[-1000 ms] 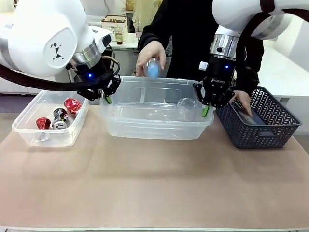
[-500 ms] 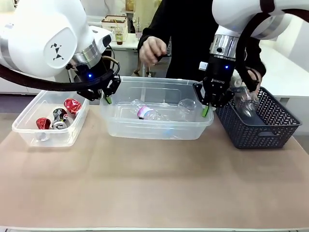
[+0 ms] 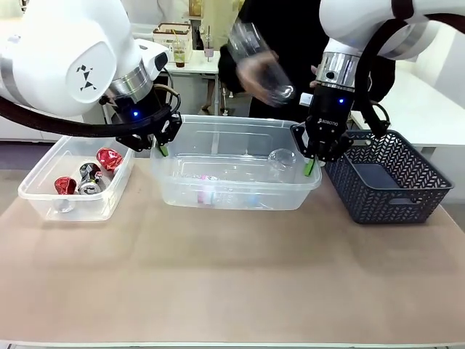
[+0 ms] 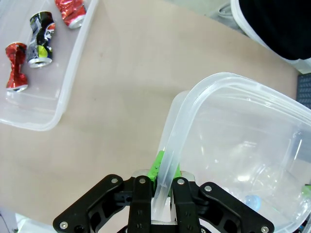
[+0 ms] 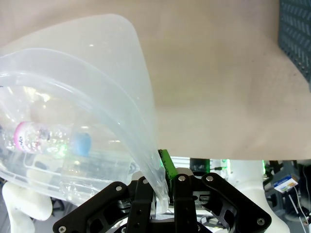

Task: Sort the waste into each basket.
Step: Offer the picked Organizing box to the human.

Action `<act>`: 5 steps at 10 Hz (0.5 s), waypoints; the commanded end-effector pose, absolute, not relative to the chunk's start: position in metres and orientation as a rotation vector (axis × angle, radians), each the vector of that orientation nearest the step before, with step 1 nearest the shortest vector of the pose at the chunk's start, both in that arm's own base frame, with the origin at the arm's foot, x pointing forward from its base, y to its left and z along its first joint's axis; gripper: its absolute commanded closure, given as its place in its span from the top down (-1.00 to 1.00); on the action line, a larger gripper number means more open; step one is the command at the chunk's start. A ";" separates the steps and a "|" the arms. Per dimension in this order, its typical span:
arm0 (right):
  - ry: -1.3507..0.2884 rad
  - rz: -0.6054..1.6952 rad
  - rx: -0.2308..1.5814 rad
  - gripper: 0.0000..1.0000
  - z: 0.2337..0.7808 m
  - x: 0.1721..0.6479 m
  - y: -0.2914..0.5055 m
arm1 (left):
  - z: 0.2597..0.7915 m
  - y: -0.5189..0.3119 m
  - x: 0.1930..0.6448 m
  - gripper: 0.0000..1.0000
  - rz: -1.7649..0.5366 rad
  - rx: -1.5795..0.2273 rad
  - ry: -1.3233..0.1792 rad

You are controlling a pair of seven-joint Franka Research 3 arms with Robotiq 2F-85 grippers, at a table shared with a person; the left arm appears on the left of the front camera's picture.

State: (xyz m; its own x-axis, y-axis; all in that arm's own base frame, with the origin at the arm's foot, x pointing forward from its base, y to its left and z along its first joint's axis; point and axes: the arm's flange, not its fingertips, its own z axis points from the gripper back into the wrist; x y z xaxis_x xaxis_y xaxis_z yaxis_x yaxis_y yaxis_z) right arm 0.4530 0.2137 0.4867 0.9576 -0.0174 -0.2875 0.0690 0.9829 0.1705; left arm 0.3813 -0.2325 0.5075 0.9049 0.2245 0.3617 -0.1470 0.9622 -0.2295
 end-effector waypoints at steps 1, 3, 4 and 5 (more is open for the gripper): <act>0.288 -0.044 0.176 -1.00 0.484 0.448 0.210 | 0.510 -0.229 0.380 -1.00 0.221 -0.210 -0.416; 0.288 -0.044 0.176 -1.00 0.484 0.448 0.210 | 0.510 -0.229 0.380 -1.00 0.221 -0.210 -0.416; 0.288 -0.044 0.176 -1.00 0.484 0.448 0.210 | 0.510 -0.229 0.380 -1.00 0.221 -0.210 -0.416; 0.288 -0.044 0.176 -1.00 0.484 0.448 0.210 | 0.510 -0.229 0.380 -1.00 0.221 -0.210 -0.416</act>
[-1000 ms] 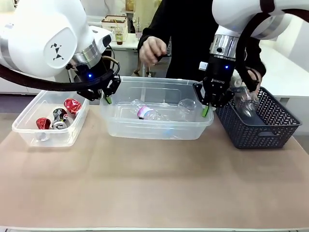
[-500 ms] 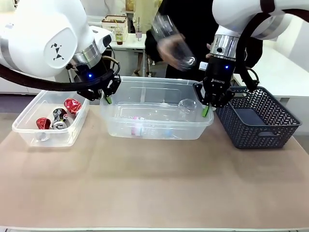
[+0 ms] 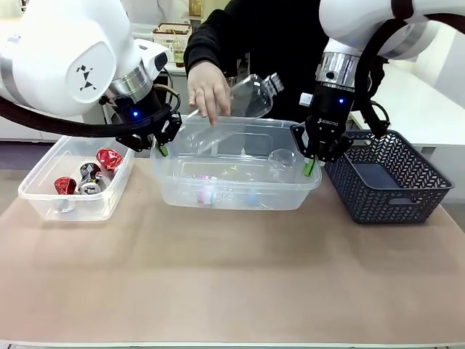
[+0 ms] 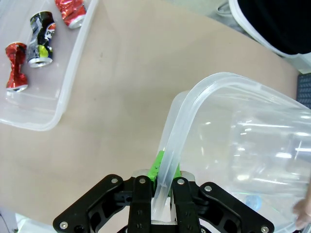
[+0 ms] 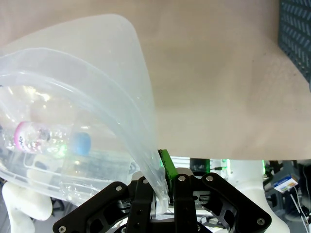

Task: Sort the waste into each basket.
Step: Offer the picked Organizing box to the human.

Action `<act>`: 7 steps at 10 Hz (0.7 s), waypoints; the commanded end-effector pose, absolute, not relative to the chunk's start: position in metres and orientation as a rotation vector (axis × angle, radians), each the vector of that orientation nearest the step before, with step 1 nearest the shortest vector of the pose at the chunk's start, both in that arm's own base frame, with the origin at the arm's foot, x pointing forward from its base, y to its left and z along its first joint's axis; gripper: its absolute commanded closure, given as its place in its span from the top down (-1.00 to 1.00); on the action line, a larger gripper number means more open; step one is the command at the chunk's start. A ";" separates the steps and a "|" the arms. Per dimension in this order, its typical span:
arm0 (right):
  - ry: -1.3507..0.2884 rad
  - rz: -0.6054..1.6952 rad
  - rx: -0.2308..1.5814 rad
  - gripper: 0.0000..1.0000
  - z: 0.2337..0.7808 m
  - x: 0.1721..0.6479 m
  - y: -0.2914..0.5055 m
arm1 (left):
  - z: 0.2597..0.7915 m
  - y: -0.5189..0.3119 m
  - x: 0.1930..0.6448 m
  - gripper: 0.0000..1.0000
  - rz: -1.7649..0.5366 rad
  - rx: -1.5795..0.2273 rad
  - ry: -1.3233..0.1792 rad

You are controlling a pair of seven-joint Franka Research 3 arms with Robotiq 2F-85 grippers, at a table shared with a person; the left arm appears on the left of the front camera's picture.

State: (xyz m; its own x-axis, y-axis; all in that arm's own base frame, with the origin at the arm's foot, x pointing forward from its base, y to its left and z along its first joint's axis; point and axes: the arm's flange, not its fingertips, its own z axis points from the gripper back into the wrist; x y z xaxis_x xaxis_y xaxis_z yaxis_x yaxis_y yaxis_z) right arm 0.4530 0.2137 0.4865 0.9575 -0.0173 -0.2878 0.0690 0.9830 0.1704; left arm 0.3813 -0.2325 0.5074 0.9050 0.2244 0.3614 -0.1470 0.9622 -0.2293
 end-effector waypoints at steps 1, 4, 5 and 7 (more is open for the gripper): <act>0.288 -0.044 0.176 -1.00 0.484 0.448 0.210 | 0.510 -0.229 0.380 -1.00 0.221 -0.210 -0.416; 0.288 -0.044 0.176 -1.00 0.484 0.448 0.210 | 0.510 -0.229 0.380 -1.00 0.221 -0.210 -0.416; 0.288 -0.044 0.176 -1.00 0.484 0.448 0.210 | 0.510 -0.229 0.380 -1.00 0.221 -0.210 -0.416; 0.288 -0.044 0.176 -1.00 0.484 0.448 0.210 | 0.510 -0.229 0.380 -1.00 0.221 -0.210 -0.416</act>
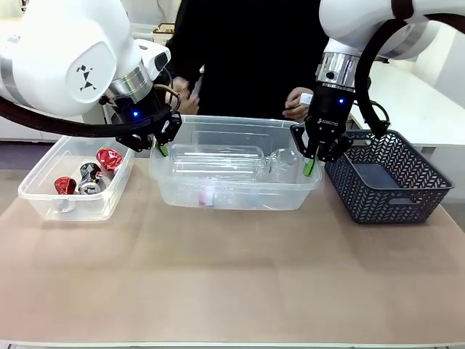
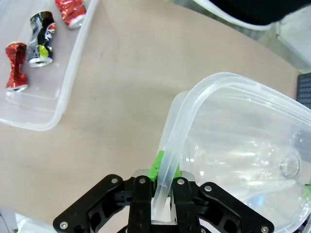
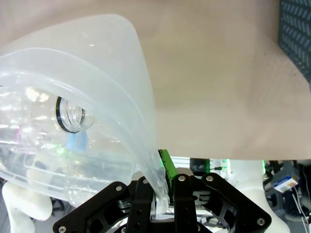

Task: Sort the waste into each basket.
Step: Offer the picked Organizing box to the human.

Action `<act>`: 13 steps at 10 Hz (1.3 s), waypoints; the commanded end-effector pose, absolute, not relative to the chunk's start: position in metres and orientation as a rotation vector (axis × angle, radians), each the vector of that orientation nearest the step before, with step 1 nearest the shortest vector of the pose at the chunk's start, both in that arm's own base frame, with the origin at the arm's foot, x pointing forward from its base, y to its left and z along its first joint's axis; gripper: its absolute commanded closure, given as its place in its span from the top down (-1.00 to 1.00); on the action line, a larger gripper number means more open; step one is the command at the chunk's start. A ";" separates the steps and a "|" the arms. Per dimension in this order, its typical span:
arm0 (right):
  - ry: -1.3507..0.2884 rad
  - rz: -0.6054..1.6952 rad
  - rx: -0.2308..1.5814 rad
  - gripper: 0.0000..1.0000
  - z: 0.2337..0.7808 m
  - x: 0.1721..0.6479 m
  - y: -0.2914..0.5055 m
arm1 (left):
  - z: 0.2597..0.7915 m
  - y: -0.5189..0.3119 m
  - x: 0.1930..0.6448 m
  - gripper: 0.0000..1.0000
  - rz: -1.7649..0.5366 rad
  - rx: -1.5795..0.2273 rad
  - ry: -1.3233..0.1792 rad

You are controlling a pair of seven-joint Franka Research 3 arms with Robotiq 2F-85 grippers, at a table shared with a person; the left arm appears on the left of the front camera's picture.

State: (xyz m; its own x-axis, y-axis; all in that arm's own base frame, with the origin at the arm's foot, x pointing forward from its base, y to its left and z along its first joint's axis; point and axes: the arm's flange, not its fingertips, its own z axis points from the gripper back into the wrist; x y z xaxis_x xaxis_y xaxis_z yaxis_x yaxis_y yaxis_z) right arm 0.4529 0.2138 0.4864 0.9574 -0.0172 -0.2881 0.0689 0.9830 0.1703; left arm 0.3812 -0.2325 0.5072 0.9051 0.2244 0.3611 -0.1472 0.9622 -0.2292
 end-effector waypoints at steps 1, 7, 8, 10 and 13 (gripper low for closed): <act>0.288 -0.044 0.176 -1.00 0.484 0.448 0.210 | 0.510 -0.229 0.380 -1.00 0.221 -0.210 -0.416; 0.389 0.012 0.133 -0.89 0.512 0.549 0.236 | 0.534 -0.222 0.463 -0.89 0.216 -0.204 -0.402; 0.417 0.035 0.163 -0.89 0.510 0.571 0.237 | 0.530 -0.219 0.480 -0.89 0.237 -0.207 -0.371; 0.461 0.057 0.184 -0.89 0.492 0.597 0.238 | 0.517 -0.217 0.496 -0.89 0.233 -0.232 -0.329; 0.441 0.028 0.190 -0.89 0.473 0.594 0.232 | 0.500 -0.211 0.501 -0.89 0.233 -0.212 -0.306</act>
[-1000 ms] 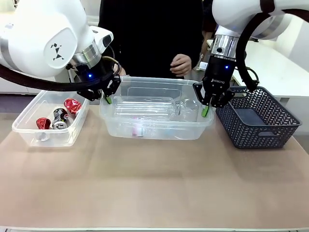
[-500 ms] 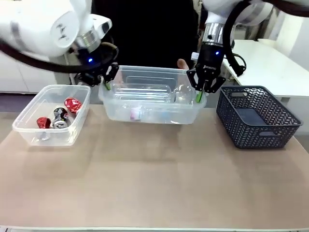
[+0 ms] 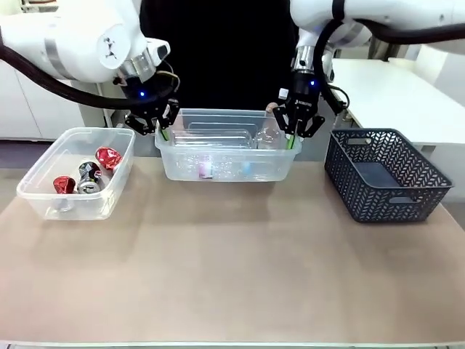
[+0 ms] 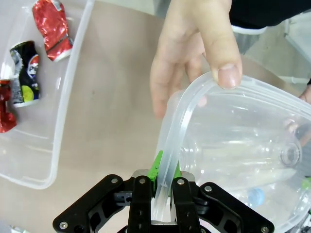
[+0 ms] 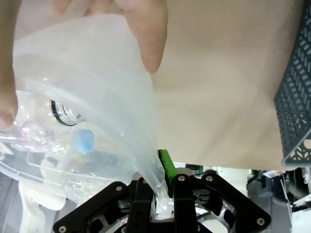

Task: Sort the waste into each basket.
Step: Offer the picked Organizing box to the human, then release the Organizing box you were holding.

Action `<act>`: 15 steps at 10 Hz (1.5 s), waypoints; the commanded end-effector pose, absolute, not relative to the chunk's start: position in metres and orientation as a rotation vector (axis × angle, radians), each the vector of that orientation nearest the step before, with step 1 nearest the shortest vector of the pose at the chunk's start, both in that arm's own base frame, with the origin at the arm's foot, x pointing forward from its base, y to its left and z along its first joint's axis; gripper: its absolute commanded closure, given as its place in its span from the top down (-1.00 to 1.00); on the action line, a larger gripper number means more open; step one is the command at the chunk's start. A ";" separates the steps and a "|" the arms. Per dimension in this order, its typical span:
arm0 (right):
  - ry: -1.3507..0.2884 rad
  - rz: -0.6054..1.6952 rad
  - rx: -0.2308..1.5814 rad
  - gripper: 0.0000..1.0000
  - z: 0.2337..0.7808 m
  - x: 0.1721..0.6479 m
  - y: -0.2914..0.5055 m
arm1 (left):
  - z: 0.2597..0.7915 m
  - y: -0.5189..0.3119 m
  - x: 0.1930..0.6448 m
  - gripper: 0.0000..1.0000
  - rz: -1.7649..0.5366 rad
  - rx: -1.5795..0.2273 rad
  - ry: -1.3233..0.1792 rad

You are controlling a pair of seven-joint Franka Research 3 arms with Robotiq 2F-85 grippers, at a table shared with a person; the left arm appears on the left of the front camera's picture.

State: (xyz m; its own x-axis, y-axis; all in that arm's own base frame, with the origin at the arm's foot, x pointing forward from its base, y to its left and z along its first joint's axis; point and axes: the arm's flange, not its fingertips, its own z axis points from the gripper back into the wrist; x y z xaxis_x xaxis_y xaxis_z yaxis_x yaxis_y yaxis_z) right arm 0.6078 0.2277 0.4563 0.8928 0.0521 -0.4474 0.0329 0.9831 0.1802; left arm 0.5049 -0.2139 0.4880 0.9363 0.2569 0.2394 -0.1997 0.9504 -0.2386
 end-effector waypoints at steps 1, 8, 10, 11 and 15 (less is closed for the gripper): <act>0.441 0.028 0.190 -0.89 0.473 0.594 0.232 | 0.500 -0.211 0.501 -0.89 0.233 -0.212 -0.306; 0.441 0.028 0.190 -0.89 0.473 0.594 0.232 | 0.500 -0.211 0.501 -0.89 0.233 -0.212 -0.306; 0.443 0.021 0.178 -0.89 0.473 0.601 0.233 | 0.496 -0.211 0.503 -0.89 0.228 -0.206 -0.292; 0.397 0.025 0.187 0.21 0.472 0.594 0.233 | 0.497 -0.215 0.502 0.26 0.206 -0.224 -0.298; 0.175 0.022 0.206 1.00 0.484 0.564 0.224 | 0.511 -0.217 0.474 1.00 0.197 -0.238 -0.397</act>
